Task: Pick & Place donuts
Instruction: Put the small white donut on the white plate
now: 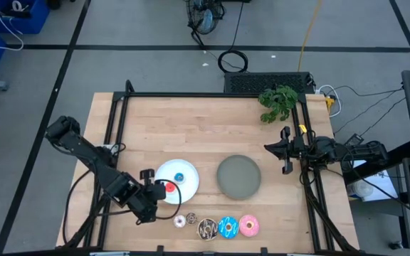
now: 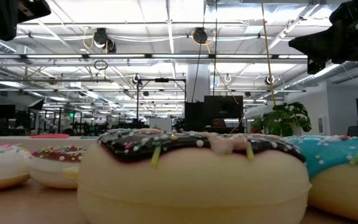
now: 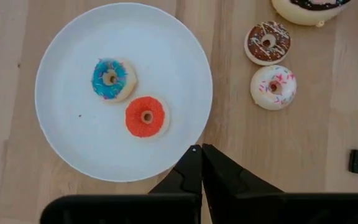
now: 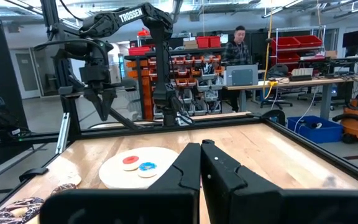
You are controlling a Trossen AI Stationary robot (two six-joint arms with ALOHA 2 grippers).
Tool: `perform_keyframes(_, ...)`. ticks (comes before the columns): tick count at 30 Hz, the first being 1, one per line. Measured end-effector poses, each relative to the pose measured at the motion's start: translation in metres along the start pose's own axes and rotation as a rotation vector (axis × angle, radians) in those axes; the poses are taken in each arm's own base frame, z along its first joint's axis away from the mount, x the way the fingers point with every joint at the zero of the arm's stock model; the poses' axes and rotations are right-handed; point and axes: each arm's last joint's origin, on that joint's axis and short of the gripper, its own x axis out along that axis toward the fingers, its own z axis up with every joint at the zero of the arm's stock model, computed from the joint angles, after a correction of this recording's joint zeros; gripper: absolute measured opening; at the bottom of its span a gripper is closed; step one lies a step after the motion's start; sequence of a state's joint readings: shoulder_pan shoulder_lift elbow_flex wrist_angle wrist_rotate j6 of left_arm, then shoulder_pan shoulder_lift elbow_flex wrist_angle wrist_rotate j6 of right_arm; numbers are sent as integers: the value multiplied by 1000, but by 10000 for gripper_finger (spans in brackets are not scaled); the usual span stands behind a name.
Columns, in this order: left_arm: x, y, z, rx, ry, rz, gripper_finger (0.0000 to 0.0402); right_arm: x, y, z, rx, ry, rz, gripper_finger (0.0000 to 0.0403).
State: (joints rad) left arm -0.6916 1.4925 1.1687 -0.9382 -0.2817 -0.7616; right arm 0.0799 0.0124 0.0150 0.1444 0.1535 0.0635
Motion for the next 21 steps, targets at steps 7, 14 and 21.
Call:
perform_keyframes(7, 13, -1, 9, -4, -20, 9, 15, 0, 0, 0, 0, 0, 1, 0)
perform_keyframes(14, 54, -19, 18, 94, 73, -134, 5, 0, 0, 0, 0, -2, 1, 0)
perform_keyframes(21, 69, -25, 29, 65, 8, -174, 16, 0, 0, 1, 1, -7, 2, 0)
